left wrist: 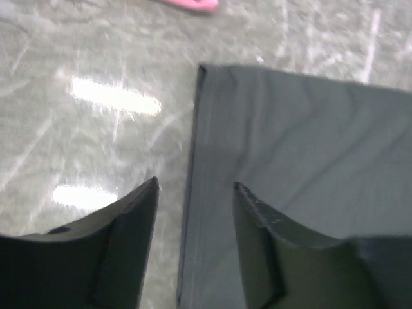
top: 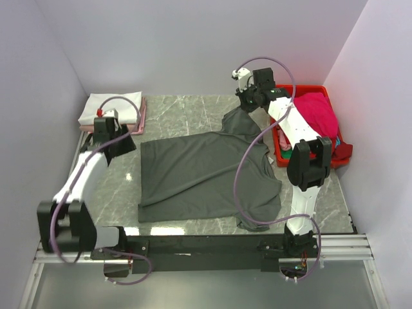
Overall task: Fold and stack the t-shirts
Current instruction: Flatten the tshirt out
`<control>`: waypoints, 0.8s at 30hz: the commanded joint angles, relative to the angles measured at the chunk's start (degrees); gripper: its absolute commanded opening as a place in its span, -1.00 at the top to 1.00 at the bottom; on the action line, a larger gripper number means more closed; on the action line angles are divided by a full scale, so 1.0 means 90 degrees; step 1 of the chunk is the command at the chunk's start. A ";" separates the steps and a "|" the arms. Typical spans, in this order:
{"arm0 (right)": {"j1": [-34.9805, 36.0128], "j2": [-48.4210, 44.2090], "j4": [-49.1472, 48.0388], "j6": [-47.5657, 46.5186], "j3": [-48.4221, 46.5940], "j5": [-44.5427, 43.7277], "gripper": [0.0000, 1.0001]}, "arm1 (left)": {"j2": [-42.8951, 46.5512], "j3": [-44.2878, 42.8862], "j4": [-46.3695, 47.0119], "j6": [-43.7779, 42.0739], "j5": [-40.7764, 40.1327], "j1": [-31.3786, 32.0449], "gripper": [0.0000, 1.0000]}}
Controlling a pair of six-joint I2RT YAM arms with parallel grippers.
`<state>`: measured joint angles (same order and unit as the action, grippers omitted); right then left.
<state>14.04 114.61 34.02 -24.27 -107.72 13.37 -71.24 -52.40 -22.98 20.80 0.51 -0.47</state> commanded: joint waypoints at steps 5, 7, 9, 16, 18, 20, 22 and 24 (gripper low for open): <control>-0.0115 -0.0264 -0.0479 0.0187 0.0133 0.0507 1.00 | -0.2443 -0.1715 0.0229 -0.0103 0.0557 -0.0299 0.10; -0.0144 -0.0234 -0.0450 0.0206 0.0094 0.0643 1.00 | -0.3117 -0.2008 0.0278 -0.0172 0.0996 -0.0397 0.10; -0.0144 -0.0205 -0.0440 0.0226 0.0084 0.0721 1.00 | -0.3450 -0.2117 0.0405 -0.0143 0.1319 -0.0465 0.10; -0.0222 -0.0166 -0.0460 0.0177 0.0202 0.0858 1.00 | -0.4378 -0.2692 0.0376 -0.0114 0.1486 -0.0465 0.07; -0.0252 -0.0137 -0.0440 0.0197 0.0172 0.0917 1.00 | -0.4573 -0.2742 0.0376 -0.0075 0.1525 -0.0456 0.08; -0.0281 -0.0127 -0.0411 0.0236 0.0133 0.0975 1.00 | -0.4691 -0.2752 0.0385 -0.0065 0.1593 -0.0456 0.08; -0.0291 -0.0127 -0.0421 0.0246 0.0123 0.0995 1.00 | -0.4808 -0.2761 0.0395 -0.0055 0.1613 -0.0456 0.08; -0.0330 -0.0088 -0.0382 0.0265 0.0075 0.1015 1.00 | -0.4886 -0.2781 0.0386 -0.0055 0.1652 -0.0465 0.09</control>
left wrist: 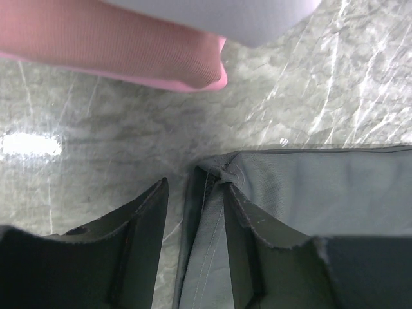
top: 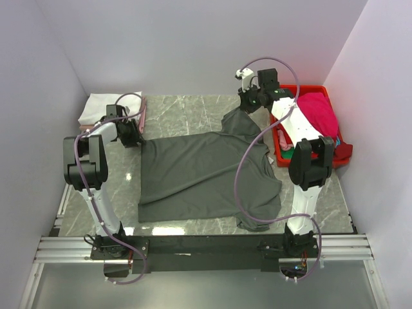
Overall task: Fold and stack the t-shirts
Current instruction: Flatten the tshirt out
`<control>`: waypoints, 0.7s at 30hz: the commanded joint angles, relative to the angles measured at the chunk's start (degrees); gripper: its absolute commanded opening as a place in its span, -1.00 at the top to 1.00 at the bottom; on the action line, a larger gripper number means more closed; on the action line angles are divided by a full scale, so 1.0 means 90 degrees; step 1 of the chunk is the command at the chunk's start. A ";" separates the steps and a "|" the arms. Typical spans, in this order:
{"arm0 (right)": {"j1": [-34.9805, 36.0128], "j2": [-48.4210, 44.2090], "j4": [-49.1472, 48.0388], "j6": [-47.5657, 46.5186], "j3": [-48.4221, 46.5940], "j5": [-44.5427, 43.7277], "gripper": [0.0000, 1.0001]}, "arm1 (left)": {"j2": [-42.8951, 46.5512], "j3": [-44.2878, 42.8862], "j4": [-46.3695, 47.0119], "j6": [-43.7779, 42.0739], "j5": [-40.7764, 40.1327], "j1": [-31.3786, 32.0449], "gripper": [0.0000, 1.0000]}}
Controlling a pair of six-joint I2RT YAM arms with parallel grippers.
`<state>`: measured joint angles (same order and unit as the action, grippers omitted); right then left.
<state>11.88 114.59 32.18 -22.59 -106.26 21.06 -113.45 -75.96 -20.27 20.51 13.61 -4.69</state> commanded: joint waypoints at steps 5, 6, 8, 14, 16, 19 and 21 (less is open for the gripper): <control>-0.0080 -0.0007 -0.0100 0.0117 -0.0215 0.0199 1.00 | 0.0055 -0.0066 0.0230 -0.0004 0.0217 0.0003 0.10; -0.0080 -0.0007 -0.0090 0.0127 -0.0234 0.0209 1.00 | 0.0289 0.0060 0.0270 0.0035 0.0207 0.0013 0.09; -0.0070 0.0012 -0.0080 0.0156 -0.0264 0.0219 1.00 | 0.0476 0.0139 0.0328 0.0074 0.0178 0.0003 0.08; -0.0089 0.0013 -0.0051 0.0186 -0.0235 0.0219 1.00 | 0.1004 0.0423 0.0485 0.0299 0.0129 0.0003 0.08; -0.0089 0.0003 -0.0051 0.0166 -0.0206 0.0209 1.00 | 0.1092 0.0491 0.0582 0.0357 0.0235 0.0003 0.07; -0.0089 -0.0017 -0.0041 0.0176 -0.0186 0.0209 1.00 | 0.0907 0.0297 0.0476 0.0387 0.0363 0.0003 0.05; -0.0089 -0.0026 -0.0041 0.0185 -0.0186 0.0219 1.00 | 0.0615 0.0015 0.0368 0.0367 0.0344 0.0003 0.05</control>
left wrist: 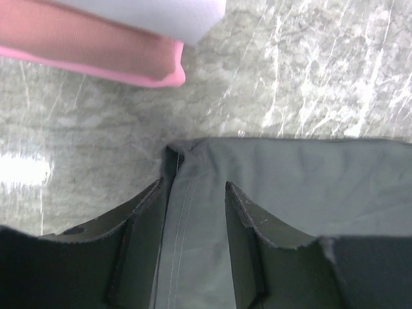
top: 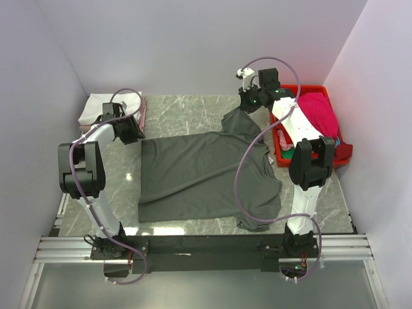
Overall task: Fold and stack the t-shirts
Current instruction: Flatten the tshirt out
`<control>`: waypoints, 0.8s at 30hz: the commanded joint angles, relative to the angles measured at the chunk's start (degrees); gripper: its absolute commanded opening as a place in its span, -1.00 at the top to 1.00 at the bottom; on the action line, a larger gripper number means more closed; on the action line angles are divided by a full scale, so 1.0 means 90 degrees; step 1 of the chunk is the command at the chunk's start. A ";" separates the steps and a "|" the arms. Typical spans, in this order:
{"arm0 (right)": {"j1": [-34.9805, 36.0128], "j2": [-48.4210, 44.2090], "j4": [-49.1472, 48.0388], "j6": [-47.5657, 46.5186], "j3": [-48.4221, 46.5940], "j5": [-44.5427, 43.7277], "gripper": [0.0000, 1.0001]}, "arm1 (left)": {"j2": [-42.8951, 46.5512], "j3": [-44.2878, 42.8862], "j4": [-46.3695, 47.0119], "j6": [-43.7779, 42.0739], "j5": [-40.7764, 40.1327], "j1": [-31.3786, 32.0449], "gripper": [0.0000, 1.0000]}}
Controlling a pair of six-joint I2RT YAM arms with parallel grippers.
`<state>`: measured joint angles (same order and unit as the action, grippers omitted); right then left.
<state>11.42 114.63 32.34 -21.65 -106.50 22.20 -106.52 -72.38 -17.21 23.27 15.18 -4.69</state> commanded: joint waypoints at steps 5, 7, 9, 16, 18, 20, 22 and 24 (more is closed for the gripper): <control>-0.0038 -0.0022 -0.0029 0.0071 -0.0169 0.0093 1.00 | -0.0770 -0.0882 -0.0323 -0.0036 -0.0065 0.0003 0.06; -0.0029 -0.0031 -0.0029 0.0052 -0.0149 0.0083 1.00 | -0.0869 -0.0932 -0.0430 -0.0075 -0.0172 0.0003 0.08; -0.0038 -0.0031 -0.0029 0.0033 -0.0149 0.0073 1.00 | -0.0947 -0.0962 -0.0490 -0.0153 -0.0222 0.0003 0.11; -0.0029 0.0008 -0.0009 0.0091 -0.0188 0.0112 1.00 | -0.1074 -0.0922 -0.0568 -0.0310 -0.0115 0.0013 0.19; -0.0029 -0.0012 0.0001 0.0091 -0.0159 0.0122 1.00 | -0.1143 -0.1010 -0.0636 -0.0319 -0.0114 0.0033 0.24; -0.0029 -0.0051 0.0001 0.0081 -0.0130 0.0122 1.00 | -0.1250 -0.1088 -0.0685 -0.0358 -0.0114 0.0072 0.29; -0.0029 -0.0070 0.0010 0.0071 -0.0091 0.0102 1.00 | -0.1299 -0.1118 -0.0734 -0.0378 -0.0163 0.0120 0.31; -0.0048 -0.0090 0.0001 0.0062 -0.0081 0.0102 1.00 | -0.1348 -0.1147 -0.0782 -0.0407 -0.0270 0.0150 0.31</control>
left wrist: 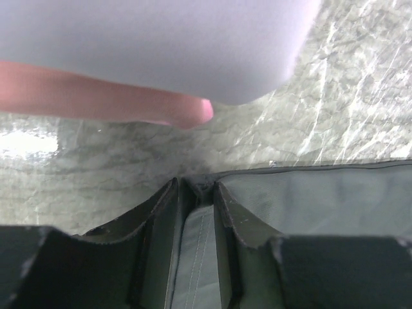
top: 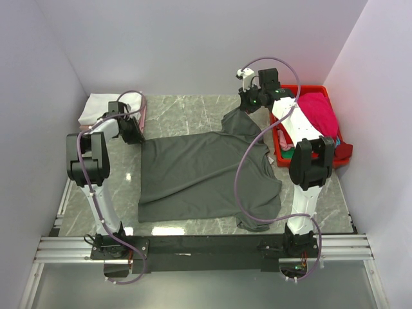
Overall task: Fold and stack the t-shirts
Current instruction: Flatten the tshirt out
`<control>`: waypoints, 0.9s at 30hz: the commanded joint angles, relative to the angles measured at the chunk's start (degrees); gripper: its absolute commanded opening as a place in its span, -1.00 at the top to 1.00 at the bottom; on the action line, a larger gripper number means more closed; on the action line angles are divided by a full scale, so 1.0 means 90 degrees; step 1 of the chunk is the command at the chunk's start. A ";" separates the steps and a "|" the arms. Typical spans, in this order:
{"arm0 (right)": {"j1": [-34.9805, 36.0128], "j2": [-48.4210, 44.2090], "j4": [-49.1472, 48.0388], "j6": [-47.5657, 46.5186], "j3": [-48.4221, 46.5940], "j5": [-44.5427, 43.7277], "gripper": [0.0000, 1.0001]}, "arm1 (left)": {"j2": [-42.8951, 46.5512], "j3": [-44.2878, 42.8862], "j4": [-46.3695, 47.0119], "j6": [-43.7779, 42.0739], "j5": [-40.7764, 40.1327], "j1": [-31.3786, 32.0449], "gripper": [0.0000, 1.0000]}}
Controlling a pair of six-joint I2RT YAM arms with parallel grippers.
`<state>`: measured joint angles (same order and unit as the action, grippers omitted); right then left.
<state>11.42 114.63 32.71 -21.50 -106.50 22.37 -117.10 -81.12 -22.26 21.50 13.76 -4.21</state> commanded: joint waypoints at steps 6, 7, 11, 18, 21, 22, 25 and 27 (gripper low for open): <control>-0.0038 -0.0100 -0.0021 0.0074 -0.0100 0.0122 1.00 | -0.0299 -0.0342 -0.0436 -0.0396 -0.0677 0.0408 0.33; -0.0038 -0.0100 -0.0021 0.0074 -0.0100 0.0122 1.00 | -0.0319 -0.0361 -0.0485 -0.0425 -0.0834 0.0428 0.34; -0.0058 -0.0080 -0.0002 0.0103 -0.0120 0.0151 1.00 | -0.0368 -0.0323 -0.0661 -0.0484 -0.1508 0.0428 0.56; -0.0058 -0.0129 0.0028 0.0026 -0.0072 0.0132 1.00 | -0.0008 -0.0254 -0.0457 -0.0504 -0.1578 0.0682 0.99; -0.0097 -0.0226 0.0028 -0.0033 -0.0032 0.0054 1.00 | 0.0529 -0.0127 -0.0213 -0.0465 -0.1374 0.0702 0.99; -0.0126 -0.0246 0.0028 -0.0043 -0.0042 0.0053 1.00 | 0.0850 -0.0030 -0.0154 -0.0445 -0.1324 0.0702 0.99; -0.0185 -0.0392 0.0076 -0.0131 -0.0091 0.0015 1.00 | 0.1494 0.0175 0.0080 -0.0397 -0.1187 0.0702 0.99; -0.0185 -0.0568 0.0096 -0.0219 -0.0100 -0.0005 1.00 | 0.1828 0.0273 0.0178 -0.0377 -0.1129 0.0702 0.99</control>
<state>10.57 114.37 33.91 -22.06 -106.48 22.90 -108.88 -78.94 -24.43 18.13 1.98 1.89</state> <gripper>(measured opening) 0.008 0.015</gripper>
